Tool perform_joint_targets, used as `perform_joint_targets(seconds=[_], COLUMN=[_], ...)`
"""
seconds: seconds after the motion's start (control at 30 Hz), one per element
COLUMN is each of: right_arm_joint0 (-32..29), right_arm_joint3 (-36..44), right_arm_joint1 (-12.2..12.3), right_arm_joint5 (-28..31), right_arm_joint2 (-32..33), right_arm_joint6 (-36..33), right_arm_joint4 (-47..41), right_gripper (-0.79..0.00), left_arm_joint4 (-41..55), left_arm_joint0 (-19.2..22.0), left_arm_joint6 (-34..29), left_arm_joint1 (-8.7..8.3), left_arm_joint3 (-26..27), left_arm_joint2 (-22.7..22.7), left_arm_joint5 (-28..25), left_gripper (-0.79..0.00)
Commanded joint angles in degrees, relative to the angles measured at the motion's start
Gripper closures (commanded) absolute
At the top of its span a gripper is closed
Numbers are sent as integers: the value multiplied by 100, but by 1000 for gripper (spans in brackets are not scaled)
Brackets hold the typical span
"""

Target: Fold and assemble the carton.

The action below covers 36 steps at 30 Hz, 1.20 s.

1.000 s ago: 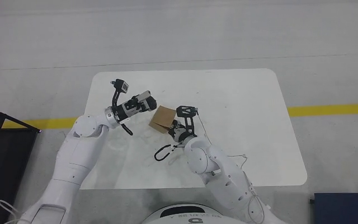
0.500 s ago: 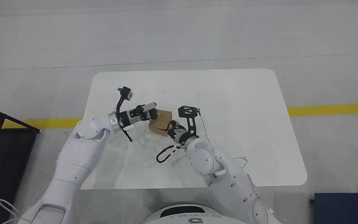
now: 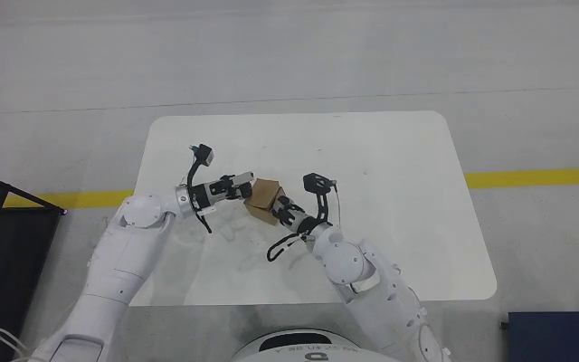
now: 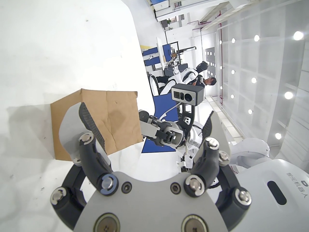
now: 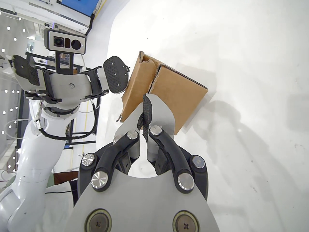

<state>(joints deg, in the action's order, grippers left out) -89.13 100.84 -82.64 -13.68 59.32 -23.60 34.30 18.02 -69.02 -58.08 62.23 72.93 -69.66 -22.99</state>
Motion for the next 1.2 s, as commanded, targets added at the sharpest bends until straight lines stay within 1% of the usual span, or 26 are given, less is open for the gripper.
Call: perform_joint_targets(seconds=[0.0,0.37,0.4,0.47,0.5,0.6,0.63,0.67,0.8,0.9,1.07,1.17], right_arm_joint0=[-24,-86,-94,-118,-136,-199,-218,-234,-246,-193,50,165], right_arm_joint3=[-14,-133,-128,-77,-42,94,144,187,284,276,109,69], right_arm_joint1=[7,50,57,72,81,108,114,119,131,133,127,127], right_arm_joint5=[58,317,304,271,238,56,-14,-74,-283,-350,-336,-383], right_arm_joint2=[16,136,145,145,142,92,64,44,-35,-86,-130,-179], right_arm_joint6=[8,40,66,138,186,319,340,356,388,383,342,324], right_arm_joint4=[-78,-482,-445,-295,-178,280,408,494,813,954,1105,1318], right_gripper=[0,0,-58,-249,-271,-385,-480,-502,-542,-539,-505,-465], left_arm_joint4=[-51,-145,-148,-163,-166,-198,-202,-201,-210,-206,-191,-184], left_arm_joint0=[-15,-66,-65,-57,-53,-33,-28,-20,20,52,114,144], left_arm_joint6=[1,29,30,28,27,27,24,24,17,15,-7,-31], left_arm_joint1=[-8,-32,-32,-33,-33,-35,-35,-35,-34,-32,-28,-28], left_arm_joint3=[13,95,101,102,99,96,93,90,63,32,-14,-41], left_arm_joint2=[-6,1,8,19,25,45,53,59,83,103,136,153], left_arm_joint5=[9,64,66,65,80,95,99,103,114,113,129,137], left_gripper=[-785,-785,-785,-785,-785,-785,-785,-785,-785,-785,-785,-785])
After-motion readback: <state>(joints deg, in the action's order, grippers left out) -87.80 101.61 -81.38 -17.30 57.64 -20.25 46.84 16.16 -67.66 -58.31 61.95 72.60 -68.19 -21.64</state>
